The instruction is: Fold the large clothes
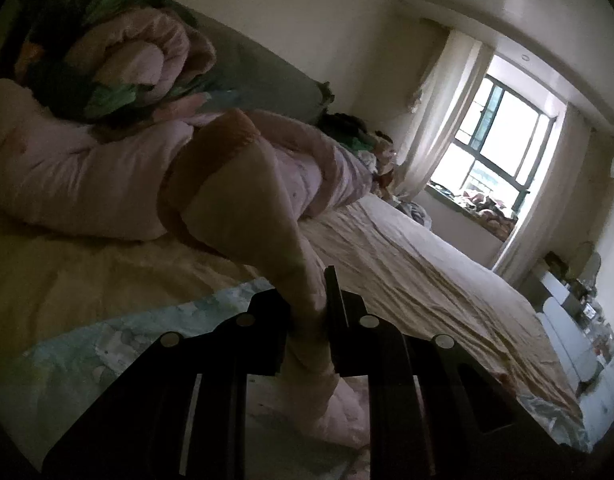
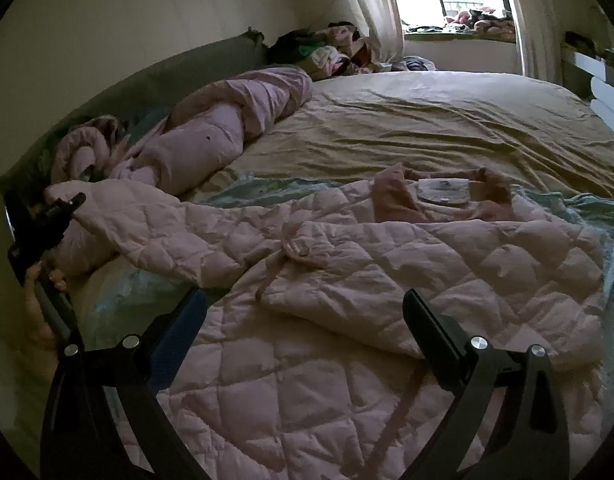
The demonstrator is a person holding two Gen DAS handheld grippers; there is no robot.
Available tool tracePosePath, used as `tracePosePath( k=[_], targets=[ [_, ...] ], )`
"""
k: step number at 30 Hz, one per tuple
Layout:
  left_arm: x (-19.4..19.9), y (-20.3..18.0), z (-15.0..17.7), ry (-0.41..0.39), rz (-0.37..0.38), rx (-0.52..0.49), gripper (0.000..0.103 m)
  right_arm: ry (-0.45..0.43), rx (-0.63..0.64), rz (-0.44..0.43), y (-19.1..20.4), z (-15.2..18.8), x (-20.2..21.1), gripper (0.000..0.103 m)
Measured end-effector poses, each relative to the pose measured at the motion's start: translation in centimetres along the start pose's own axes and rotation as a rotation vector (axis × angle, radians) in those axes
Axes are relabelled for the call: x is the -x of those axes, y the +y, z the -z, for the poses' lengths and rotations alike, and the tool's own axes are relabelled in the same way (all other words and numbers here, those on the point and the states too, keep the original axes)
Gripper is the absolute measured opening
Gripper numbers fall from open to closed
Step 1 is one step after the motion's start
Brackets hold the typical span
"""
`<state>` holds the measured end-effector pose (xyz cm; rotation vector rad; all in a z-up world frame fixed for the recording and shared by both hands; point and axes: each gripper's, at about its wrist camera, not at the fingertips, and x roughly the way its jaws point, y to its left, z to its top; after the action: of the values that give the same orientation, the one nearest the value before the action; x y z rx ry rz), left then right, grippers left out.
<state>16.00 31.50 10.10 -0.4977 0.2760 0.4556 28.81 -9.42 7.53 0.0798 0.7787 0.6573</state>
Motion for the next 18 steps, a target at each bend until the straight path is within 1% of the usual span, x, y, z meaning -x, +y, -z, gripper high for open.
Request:
tracePosePath(
  k=[2, 4, 6, 18],
  targets=[
    [0.3, -1.0, -0.2, 0.007, -0.001, -0.018, 0.009, -0.014, 0.002, 0.015, -0.3, 0.1, 0.9, 0.098],
    [0.7, -1.8, -0.3, 0.01, 0.007, -0.027, 0.009, -0.036, 0.027, 0.053, -0.3, 0.3, 2.0, 0.098],
    [1.0, -2.8, -0.5, 0.012, 0.009, -0.046, 0.009, -0.042, 0.029, 0.056, -0.6, 0.5, 2.4, 0.098],
    [2.7, -9.7, -0.6, 0.02, 0.045, -0.122, 0.009, -0.088, -0.057, 0.012, -4.2, 1.8, 6.2, 0.098]
  ],
)
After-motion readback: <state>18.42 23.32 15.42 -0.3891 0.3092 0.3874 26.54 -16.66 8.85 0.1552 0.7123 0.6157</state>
